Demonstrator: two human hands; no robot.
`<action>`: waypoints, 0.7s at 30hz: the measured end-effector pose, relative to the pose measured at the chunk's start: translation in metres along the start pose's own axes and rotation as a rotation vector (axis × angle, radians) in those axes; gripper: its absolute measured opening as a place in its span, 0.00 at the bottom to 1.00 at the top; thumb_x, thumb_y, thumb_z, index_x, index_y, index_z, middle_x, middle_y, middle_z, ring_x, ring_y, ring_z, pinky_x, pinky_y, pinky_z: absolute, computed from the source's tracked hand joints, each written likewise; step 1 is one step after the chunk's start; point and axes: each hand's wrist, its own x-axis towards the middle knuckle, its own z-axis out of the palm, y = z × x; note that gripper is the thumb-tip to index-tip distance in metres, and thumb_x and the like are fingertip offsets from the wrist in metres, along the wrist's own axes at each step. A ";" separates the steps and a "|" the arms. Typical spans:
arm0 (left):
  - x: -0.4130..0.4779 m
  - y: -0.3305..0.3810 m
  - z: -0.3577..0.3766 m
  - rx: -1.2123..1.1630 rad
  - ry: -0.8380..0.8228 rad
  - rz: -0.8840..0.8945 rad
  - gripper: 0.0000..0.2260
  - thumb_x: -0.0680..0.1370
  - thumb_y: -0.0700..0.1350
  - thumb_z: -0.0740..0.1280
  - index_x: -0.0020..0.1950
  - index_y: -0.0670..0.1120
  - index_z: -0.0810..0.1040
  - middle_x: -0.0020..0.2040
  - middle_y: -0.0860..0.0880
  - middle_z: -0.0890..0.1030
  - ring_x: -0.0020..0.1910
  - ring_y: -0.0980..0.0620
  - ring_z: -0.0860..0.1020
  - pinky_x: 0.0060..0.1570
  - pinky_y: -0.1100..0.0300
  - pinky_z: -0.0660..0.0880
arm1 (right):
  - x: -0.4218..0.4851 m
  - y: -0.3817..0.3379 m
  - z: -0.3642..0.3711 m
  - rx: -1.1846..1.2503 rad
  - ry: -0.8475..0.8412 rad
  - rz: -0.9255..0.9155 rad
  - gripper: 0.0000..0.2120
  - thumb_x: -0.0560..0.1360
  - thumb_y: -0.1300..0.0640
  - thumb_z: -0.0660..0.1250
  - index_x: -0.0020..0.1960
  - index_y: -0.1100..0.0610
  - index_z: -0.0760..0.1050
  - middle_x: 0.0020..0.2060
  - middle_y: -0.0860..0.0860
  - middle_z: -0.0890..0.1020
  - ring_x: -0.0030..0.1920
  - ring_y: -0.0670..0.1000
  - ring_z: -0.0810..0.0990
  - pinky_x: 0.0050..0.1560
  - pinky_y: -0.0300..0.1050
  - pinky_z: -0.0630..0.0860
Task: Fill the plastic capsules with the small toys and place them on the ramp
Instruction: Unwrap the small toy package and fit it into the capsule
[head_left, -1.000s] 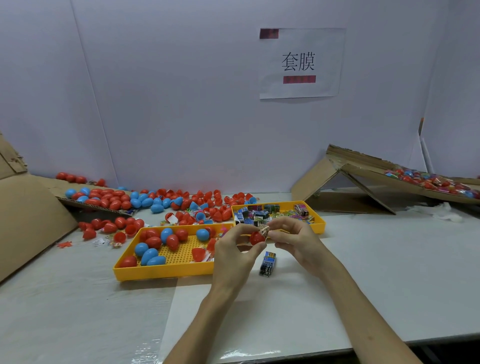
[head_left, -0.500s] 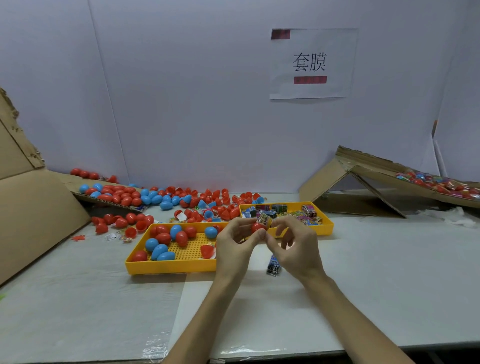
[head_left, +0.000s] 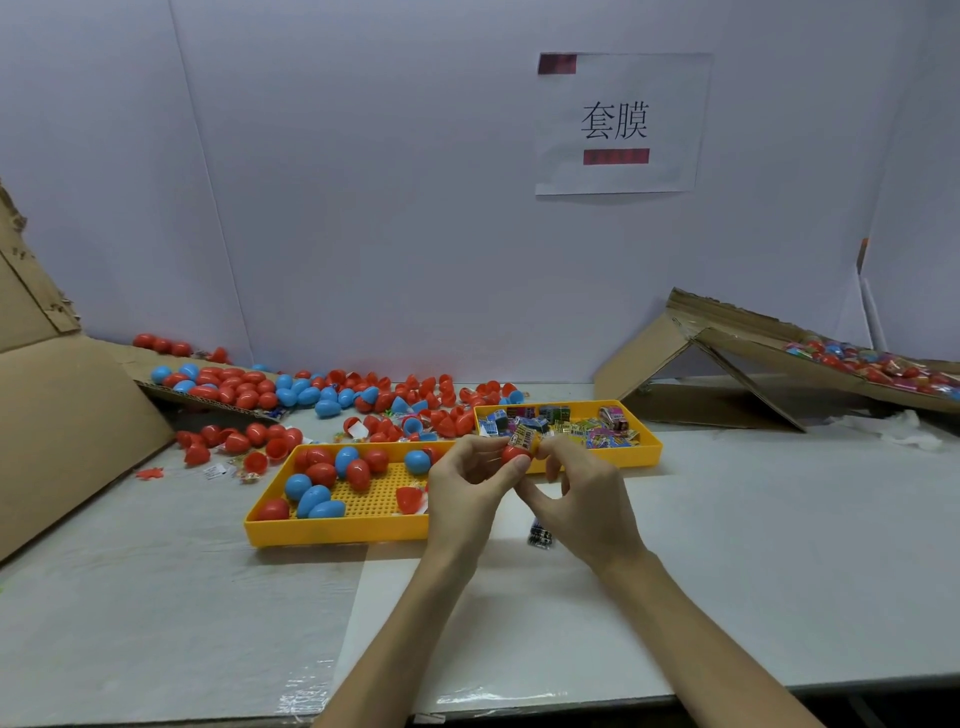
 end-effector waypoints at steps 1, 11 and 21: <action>0.000 0.000 0.000 0.003 0.002 0.001 0.09 0.73 0.42 0.77 0.49 0.51 0.81 0.45 0.51 0.84 0.45 0.62 0.83 0.41 0.71 0.77 | 0.000 -0.001 0.000 0.000 -0.010 -0.001 0.11 0.71 0.54 0.78 0.45 0.56 0.76 0.34 0.43 0.73 0.31 0.43 0.70 0.30 0.29 0.66; 0.001 -0.003 -0.001 0.038 0.046 -0.009 0.08 0.73 0.44 0.77 0.47 0.52 0.80 0.46 0.51 0.85 0.47 0.56 0.84 0.45 0.66 0.80 | 0.000 -0.005 0.001 0.008 -0.068 -0.014 0.10 0.72 0.61 0.77 0.47 0.59 0.77 0.36 0.43 0.75 0.37 0.38 0.67 0.35 0.22 0.63; 0.001 0.004 -0.001 -0.189 0.015 -0.097 0.14 0.68 0.49 0.73 0.50 0.43 0.83 0.44 0.45 0.87 0.46 0.48 0.86 0.43 0.60 0.82 | -0.001 -0.008 0.001 -0.088 0.110 -0.111 0.13 0.73 0.55 0.75 0.53 0.63 0.83 0.41 0.53 0.85 0.34 0.50 0.81 0.37 0.42 0.79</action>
